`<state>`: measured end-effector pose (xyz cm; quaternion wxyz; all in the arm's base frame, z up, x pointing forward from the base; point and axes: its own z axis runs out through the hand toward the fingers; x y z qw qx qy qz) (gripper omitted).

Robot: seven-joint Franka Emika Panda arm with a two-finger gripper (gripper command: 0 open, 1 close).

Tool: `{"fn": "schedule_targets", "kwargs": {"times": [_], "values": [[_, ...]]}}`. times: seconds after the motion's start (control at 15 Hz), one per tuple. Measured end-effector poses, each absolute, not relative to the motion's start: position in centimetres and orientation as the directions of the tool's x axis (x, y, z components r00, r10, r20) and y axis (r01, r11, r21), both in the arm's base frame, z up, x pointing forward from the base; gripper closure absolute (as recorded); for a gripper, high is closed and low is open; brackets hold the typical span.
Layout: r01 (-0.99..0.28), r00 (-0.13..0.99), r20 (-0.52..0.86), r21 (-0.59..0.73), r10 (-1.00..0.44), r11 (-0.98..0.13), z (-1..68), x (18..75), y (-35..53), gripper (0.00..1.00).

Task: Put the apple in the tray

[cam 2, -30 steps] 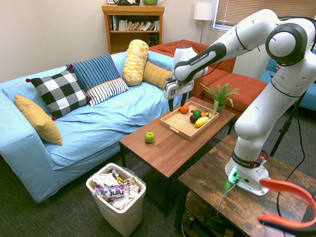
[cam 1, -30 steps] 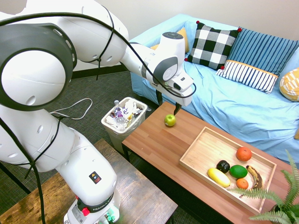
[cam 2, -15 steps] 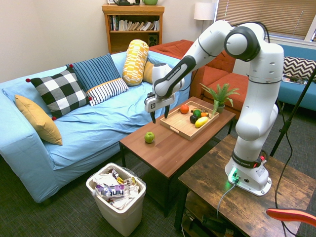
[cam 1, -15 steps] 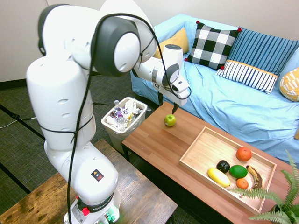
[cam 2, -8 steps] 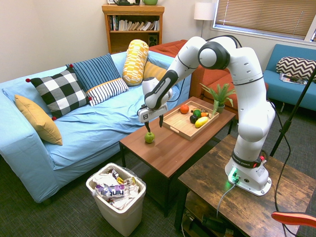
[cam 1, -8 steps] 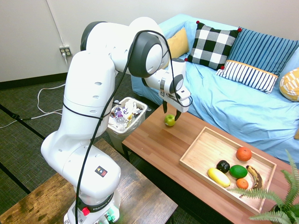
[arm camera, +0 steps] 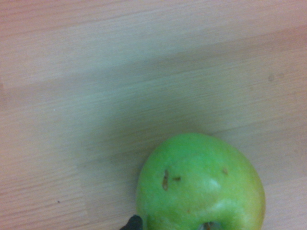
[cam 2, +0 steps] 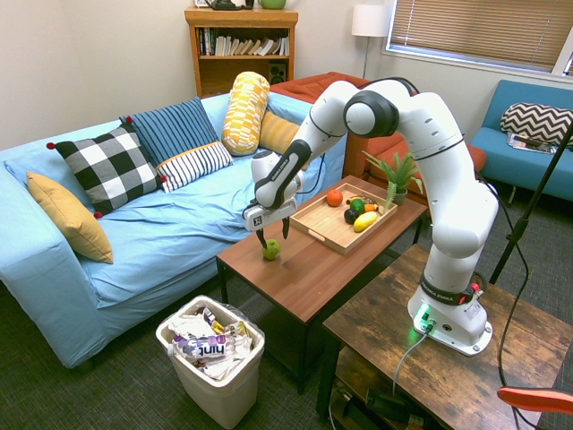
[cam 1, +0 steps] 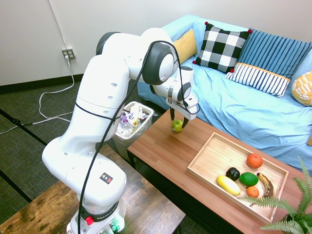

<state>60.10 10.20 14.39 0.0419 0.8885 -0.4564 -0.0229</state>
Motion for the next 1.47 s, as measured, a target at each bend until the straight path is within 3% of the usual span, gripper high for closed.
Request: {"fn": "schedule_targets", "kwargs": {"times": [0.4, 0.47, 1.2, 1.47], "values": [[-0.801, 0.589, -0.013, 0.125, -0.808, -0.586, 12.7, 61.0, 11.1, 0.00], [-0.801, 0.588, -0.018, 0.132, -0.809, -0.584, 12.4, 61.1, 11.1, 1.00], [-0.805, 0.575, -0.042, 0.153, -0.817, -0.574, 12.0, 61.4, 11.3, 1.00], [-0.829, 0.553, -0.012, 0.098, -0.833, -0.551, 16.0, 63.1, 10.2, 1.00]]}}
